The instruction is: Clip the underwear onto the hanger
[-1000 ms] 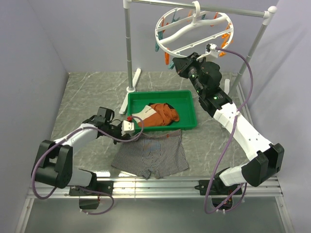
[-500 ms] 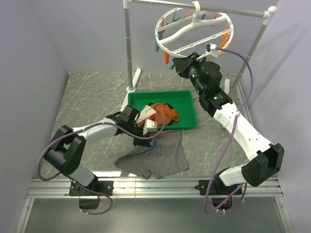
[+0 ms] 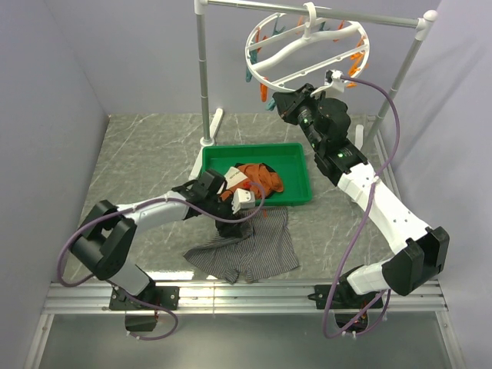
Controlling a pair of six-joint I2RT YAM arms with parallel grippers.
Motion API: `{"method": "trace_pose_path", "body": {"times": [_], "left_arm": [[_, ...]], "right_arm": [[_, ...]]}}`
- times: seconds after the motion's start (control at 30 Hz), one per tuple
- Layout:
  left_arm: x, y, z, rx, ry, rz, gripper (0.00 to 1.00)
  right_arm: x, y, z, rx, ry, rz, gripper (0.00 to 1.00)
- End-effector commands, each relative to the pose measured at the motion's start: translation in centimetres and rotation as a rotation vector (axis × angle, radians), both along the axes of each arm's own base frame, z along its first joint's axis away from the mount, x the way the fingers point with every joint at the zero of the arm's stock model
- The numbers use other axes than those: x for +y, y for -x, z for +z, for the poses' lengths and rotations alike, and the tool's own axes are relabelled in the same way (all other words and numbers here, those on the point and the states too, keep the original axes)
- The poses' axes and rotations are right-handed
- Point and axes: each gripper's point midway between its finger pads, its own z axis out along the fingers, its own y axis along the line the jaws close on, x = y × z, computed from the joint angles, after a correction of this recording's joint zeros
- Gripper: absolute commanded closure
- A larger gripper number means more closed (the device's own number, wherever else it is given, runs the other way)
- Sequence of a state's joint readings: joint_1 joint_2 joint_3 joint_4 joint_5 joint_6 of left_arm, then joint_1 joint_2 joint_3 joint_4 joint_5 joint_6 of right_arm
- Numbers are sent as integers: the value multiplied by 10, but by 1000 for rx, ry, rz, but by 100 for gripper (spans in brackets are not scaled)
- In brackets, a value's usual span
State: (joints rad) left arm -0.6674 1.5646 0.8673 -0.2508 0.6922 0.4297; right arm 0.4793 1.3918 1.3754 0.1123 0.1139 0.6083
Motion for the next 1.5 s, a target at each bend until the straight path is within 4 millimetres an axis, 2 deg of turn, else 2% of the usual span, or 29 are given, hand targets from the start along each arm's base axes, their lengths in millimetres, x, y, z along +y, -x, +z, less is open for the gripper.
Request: {"method": "trace_pose_path", "body": {"times": [0.0,0.13,0.27,0.3,0.33,0.53,0.6,0.73,0.93,0.97,1.0,1.1,1.23,1.27,1.3,1.33,1.37,1.47], "left_arm": [[5,-6,11,-66,5,44,33],[12,-3,0,-71,-23,50,26],[7,-11,5,-94,-9,59,21],[6,-12,6,-100,-5,56,14],[2,-12,8,-115,-1,52,13],[-2,-15,-1,-188,-54,81,12],[-3,-19,-2,-195,-69,100,17],[1,-27,-20,-198,-158,137,20],[4,-31,-31,-203,-213,133,20],[3,-30,-30,-202,-211,130,23],[2,-30,-29,-204,-205,126,33],[-1,-29,-20,-202,-176,130,51],[-5,-25,-3,-194,-124,118,70],[-6,-25,2,-199,-108,115,76],[-7,-25,12,-210,-83,118,89],[-8,-23,20,-204,-55,107,95],[-8,-23,27,-211,-35,106,100],[-10,-20,53,-220,30,86,100]], "right_arm": [[-10,2,13,-34,-20,-22,100],[-10,2,12,-34,-20,-20,100],[-9,2,10,-28,-23,-20,100],[-9,2,10,-28,-23,-20,100],[-9,2,9,-26,-21,-18,100],[-11,2,12,-29,-16,-29,100],[-11,2,11,-28,-15,-28,100],[-12,1,10,-25,-12,-34,100],[-12,1,11,-28,-13,-33,100],[-11,2,10,-27,-15,-31,100],[-12,1,10,-27,-15,-33,100],[-11,2,11,-30,-13,-30,100],[-12,2,11,-30,-11,-30,100],[-12,2,11,-30,-11,-30,100],[-12,3,12,-32,-10,-30,100],[-13,3,13,-35,-12,-30,100],[-12,4,13,-36,-12,-27,100],[-13,6,14,-41,-8,-28,100]]}}
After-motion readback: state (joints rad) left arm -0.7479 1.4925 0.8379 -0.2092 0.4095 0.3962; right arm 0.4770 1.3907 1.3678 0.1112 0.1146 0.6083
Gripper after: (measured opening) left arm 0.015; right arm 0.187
